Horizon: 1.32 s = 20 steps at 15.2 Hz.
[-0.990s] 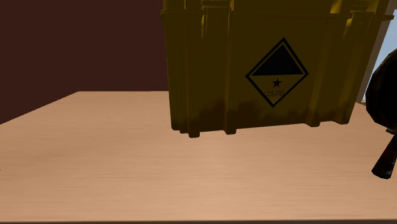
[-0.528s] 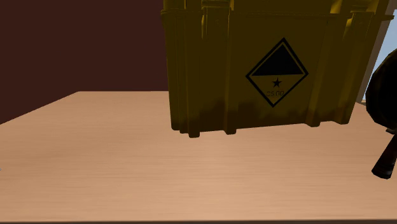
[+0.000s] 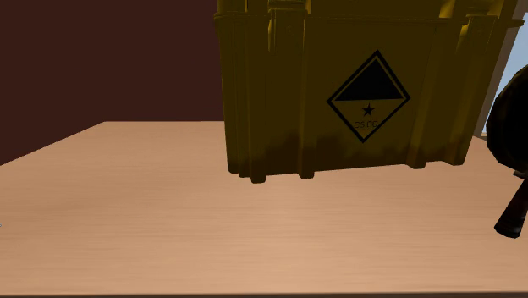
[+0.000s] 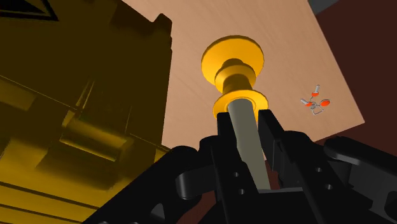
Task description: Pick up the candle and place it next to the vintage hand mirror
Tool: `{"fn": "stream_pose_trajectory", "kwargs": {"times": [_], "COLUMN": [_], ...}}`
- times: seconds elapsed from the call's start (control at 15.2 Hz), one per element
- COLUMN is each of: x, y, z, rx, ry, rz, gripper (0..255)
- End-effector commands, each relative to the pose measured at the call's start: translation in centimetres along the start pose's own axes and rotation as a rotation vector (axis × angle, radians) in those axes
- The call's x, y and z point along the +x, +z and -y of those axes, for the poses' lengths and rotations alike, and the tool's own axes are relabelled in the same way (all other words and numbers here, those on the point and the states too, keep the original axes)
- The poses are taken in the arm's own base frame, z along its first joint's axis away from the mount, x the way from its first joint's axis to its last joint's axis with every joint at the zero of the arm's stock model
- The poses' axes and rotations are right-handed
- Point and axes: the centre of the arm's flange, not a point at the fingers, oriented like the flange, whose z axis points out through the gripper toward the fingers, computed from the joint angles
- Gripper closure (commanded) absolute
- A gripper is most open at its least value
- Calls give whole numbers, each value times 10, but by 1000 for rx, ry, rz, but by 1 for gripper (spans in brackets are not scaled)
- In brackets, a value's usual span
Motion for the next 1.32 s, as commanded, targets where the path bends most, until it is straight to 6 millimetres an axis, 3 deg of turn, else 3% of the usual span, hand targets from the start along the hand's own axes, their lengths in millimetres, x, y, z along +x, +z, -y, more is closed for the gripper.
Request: {"fn": "stream_pose_trajectory", "kwargs": {"times": [0.0,1.25], "x": [-24,-216], "y": [-11,-99], "z": [-16,-150], "rx": [1,1], "ry": [-1,-1], "rz": [0,0], "gripper": [255,255]}}
